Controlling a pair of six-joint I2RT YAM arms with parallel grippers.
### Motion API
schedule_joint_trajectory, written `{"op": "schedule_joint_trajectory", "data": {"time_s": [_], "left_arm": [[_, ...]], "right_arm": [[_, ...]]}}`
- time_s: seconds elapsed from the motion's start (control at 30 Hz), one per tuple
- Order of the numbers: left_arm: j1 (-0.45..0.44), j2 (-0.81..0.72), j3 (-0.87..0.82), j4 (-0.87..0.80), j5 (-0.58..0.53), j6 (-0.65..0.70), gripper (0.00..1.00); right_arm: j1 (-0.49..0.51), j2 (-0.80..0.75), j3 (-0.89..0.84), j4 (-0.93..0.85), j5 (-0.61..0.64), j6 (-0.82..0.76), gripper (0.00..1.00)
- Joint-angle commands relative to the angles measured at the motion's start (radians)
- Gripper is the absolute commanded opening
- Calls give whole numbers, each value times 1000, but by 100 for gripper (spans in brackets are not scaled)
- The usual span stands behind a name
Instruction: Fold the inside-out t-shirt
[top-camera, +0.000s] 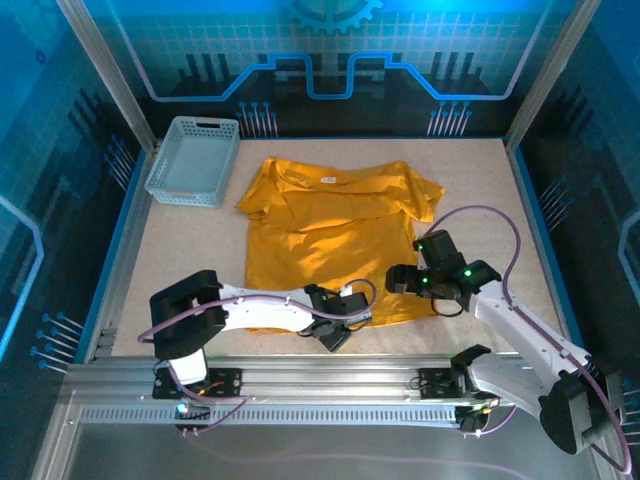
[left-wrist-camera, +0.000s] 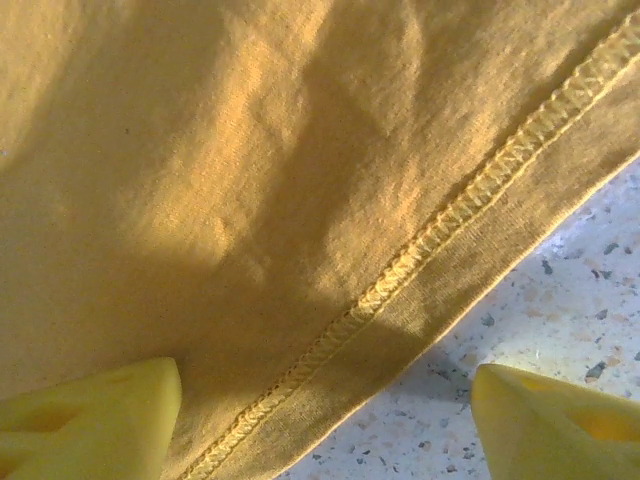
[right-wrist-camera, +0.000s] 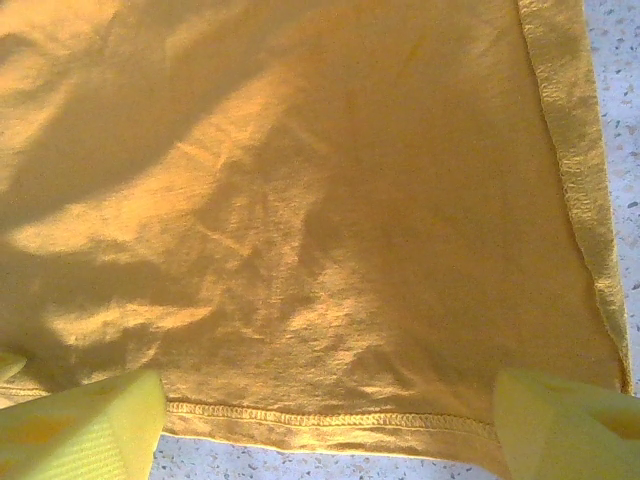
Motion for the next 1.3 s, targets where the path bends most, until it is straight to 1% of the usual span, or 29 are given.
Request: {"op": "schedule_joint_trajectory", "data": {"time_s": [0.0,0.07,0.27,0.37,0.53,0.57,0.7,0.83,0.93,1.2,1.27], "left_arm": [[-2,56,32,-20,-66,29,73],[0,65,32,-5,-64,37,69],[13,97,28,16,-82,50,50],[37,96,19,34,-77,51,41],[66,90,11,61,-67,54,37],[69,94,12,65,-64,55,36],[83,98,12,70,-80,58,32],[86,62,4,80,-88,64,36],[96,59,6,81,-91,74,35],[117,80,7,101,-59,96,31],[117,96,9,99,-64,96,27]], "right_arm": [[13,-11,-6,9,-5,25,86],[14,-9,-10,12,-9,27,86],[14,-22,-4,4,-12,24,86],[13,-23,-6,7,-20,28,86],[14,-22,-11,13,-29,31,86],[13,-21,-10,14,-31,31,87],[15,-21,-4,15,-38,28,89],[15,-20,4,11,-39,22,89],[17,-17,10,9,-38,19,90],[21,-12,15,7,-30,17,90],[21,-15,15,3,-26,16,90]]}}
